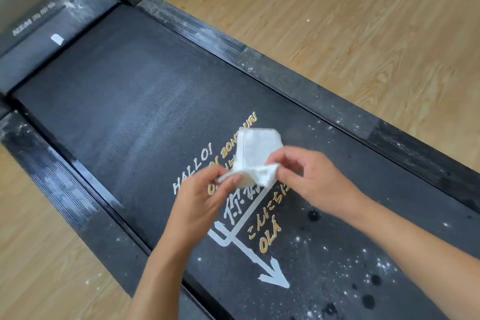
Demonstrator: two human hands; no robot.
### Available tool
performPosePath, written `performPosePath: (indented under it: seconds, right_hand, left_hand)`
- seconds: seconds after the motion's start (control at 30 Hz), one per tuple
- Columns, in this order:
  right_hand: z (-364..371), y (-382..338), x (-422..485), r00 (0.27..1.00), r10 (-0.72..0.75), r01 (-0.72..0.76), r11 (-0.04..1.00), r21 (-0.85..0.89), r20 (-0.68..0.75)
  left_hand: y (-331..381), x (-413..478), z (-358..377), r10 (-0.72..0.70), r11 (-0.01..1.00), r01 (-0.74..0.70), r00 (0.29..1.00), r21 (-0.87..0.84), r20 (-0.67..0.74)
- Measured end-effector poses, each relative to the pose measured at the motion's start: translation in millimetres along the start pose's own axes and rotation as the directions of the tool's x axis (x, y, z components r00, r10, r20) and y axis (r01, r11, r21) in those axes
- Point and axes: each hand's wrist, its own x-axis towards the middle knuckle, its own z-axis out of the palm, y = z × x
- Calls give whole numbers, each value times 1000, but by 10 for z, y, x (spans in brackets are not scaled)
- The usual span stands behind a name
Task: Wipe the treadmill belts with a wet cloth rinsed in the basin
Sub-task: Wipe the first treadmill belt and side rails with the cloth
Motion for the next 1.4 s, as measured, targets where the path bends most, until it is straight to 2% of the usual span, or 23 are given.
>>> performPosePath:
  seconds: [0.1,0.27,0.37,0.47,0.67,0.8,0.9,0.97,1.03,1.07,1.1,1.13,1.2,1.23,1.3,1.4]
  right_hand:
    - [148,212,-306,989,119,-115,992,-52,87]
    - [301,356,-548,972,180,-171,983,-74,153]
    - [331,407,-569,973,182,-178,983,-43,142]
    - [364,460,-517,975,218,-221,974,51,47]
    - [373,541,-319,921,377,-352,914,202,-101]
    - [320,545,-161,853,514,-473,836,280,-94]
    - [253,521,-90,852,511,-487,854,182,-116]
    - [191,509,-76,863,486,-484,874,52,-134]
    - [122,495,-84,867,484,-494,866,-79,-121]
    - [88,490,-90,865,489,-501,855,-132,-114]
    - [55,474,-104,865,489,-501,844,-192,-108]
    - [32,464,-121,868,485,-494,830,-258,-102]
    - [24,447,-171,863,502,-493,804,-333,-65]
    - [49,443,-195,851,524,-507,806,-305,-29]
    - [145,460,-240,825,565,-553,816,-167,31]
    - [246,520,-302,786,617,-616,779,119,30]
  left_hand:
    - [-202,-248,219,-126,990,135,980,-50,154]
    - [-312,-391,435,-189,969,211,967,-125,170]
    - [-356,-333,475,-199,961,231,959,-151,200]
    - [-388,-223,490,-191,962,220,965,-161,178]
    - [-340,121,668,-117,993,115,991,31,72]
    - [-376,321,810,-107,962,93,993,256,42]
    - [-358,361,882,-124,950,124,992,288,-17]
    - [-318,319,890,-118,952,138,989,272,-89]
    - [-318,230,856,42,954,21,978,298,-204]
    - [-327,166,836,142,945,-66,966,320,-218]
    - [-349,92,819,217,937,-157,962,312,-167]
    - [-368,4,807,265,929,-239,963,282,-55]
    - [-390,-163,831,261,912,-318,937,259,231]
    - [-409,-231,856,229,905,-324,917,275,327]
    - [-457,-290,903,197,892,-323,907,316,372]
    - [-519,-259,942,270,854,-374,912,361,308]
